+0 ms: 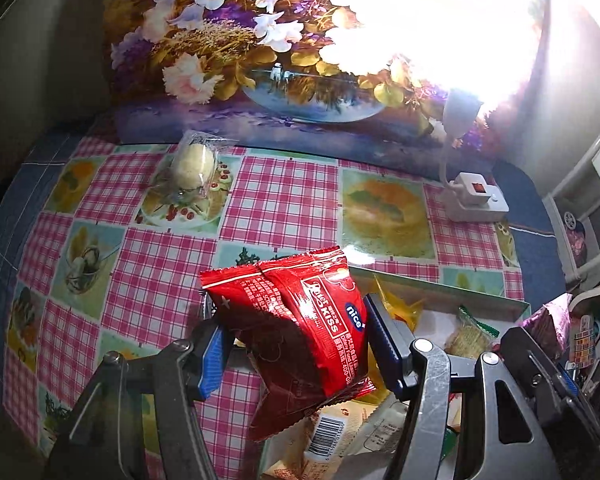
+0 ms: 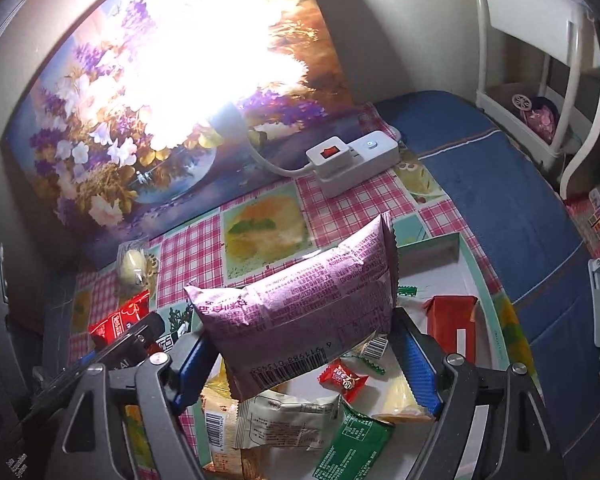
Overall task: Organize snacks
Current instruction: 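Carry both packets over the white tray and open both tools to drop them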
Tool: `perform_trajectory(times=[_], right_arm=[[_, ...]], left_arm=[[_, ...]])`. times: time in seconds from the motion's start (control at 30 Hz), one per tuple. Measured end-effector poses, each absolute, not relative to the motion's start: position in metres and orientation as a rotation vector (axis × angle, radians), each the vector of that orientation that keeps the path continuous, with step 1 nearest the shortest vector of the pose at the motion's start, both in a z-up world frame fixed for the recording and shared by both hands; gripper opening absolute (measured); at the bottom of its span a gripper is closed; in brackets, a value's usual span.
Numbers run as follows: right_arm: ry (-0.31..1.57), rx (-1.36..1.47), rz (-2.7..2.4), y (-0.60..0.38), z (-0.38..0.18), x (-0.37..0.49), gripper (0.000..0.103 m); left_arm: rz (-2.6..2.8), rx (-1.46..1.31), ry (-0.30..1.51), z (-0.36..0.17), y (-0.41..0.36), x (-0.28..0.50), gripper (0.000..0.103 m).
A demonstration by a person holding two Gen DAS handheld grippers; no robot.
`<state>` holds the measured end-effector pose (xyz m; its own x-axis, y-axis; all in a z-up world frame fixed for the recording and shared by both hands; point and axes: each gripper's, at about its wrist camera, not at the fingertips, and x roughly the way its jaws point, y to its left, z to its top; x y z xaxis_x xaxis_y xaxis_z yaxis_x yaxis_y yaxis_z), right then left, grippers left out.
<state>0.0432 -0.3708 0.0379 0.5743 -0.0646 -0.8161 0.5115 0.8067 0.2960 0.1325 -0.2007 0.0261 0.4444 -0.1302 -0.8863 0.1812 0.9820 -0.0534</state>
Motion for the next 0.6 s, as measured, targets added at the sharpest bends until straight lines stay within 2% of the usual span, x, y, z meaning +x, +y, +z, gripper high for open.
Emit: perform_trajectory(times=[0.6], right_arm=[[1.011,0.655,-0.398,-0.392,-0.012,0.043,0.084]], left_arm=[[-0.199,0.122,1.172,-0.017,-0.213,0.144,0.064]])
